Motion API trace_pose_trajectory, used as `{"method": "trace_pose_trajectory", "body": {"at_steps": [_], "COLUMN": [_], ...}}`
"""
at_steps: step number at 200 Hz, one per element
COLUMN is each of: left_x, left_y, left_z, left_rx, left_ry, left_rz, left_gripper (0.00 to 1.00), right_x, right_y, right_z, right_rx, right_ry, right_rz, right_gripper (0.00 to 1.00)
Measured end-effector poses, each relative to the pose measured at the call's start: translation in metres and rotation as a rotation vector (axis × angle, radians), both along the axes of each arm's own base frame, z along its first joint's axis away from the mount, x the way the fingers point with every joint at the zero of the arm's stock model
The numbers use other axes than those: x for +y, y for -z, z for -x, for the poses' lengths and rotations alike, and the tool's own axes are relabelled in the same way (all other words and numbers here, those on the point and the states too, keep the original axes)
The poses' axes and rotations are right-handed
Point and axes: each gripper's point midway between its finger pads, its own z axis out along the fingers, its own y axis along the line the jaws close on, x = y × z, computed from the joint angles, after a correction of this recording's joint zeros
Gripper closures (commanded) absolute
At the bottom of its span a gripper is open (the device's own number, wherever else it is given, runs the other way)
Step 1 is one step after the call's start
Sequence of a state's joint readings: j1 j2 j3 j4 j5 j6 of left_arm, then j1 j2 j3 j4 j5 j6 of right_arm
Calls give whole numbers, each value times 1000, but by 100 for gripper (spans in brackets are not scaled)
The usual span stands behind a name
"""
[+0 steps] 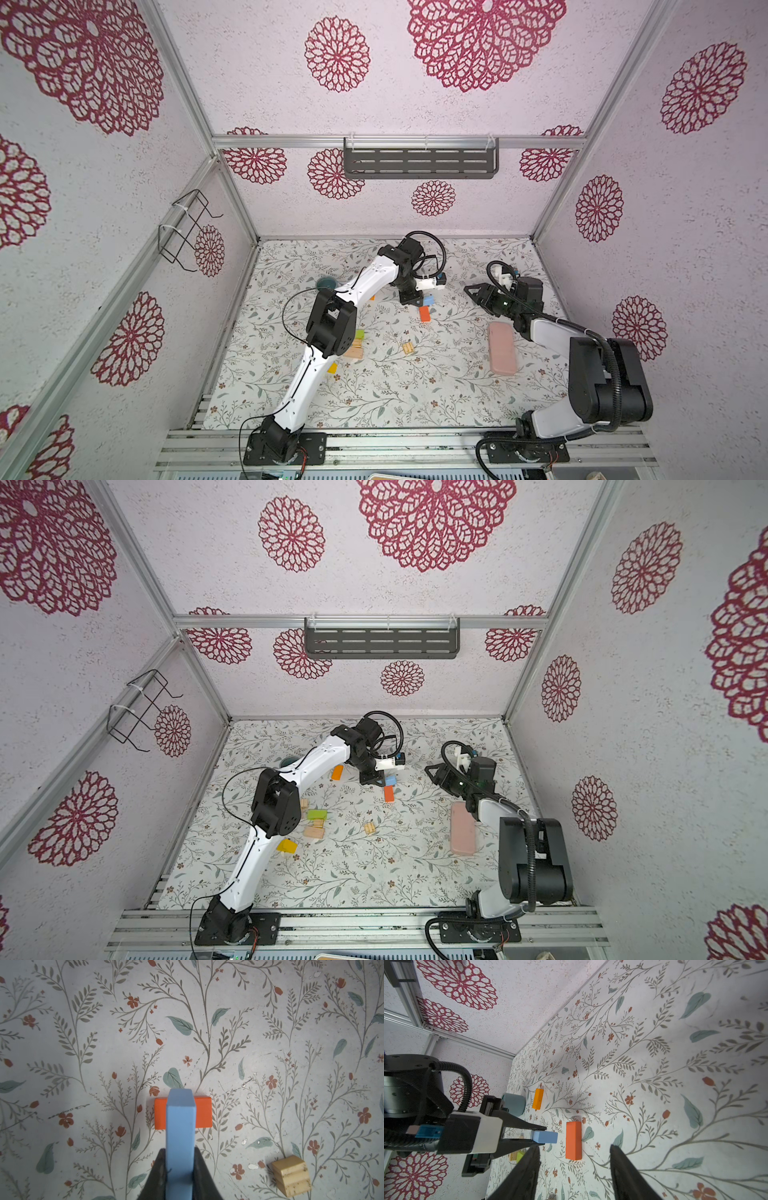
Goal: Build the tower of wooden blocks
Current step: 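Carry the light blue block with the left gripper over the red-orange block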
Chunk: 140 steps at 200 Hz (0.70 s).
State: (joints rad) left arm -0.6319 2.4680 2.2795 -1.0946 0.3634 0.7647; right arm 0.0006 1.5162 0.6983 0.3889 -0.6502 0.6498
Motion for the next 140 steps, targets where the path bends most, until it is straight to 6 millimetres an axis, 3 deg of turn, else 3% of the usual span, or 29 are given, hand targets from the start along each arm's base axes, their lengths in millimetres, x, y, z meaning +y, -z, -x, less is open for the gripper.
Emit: {"method": "trace_pose_trajectory", "body": {"at_steps": [140], "left_x": [-6], "left_y": [25], "left_z": [-6], "left_rx": [-34], "left_ry": [19], "left_rz": [-57], "left_gripper": [99], "right_x": [0], "right_y": [-2], "right_z": [-4], "right_rx": [-26], "right_ry": [3], "right_rz": [-7], "right_gripper": [45]}}
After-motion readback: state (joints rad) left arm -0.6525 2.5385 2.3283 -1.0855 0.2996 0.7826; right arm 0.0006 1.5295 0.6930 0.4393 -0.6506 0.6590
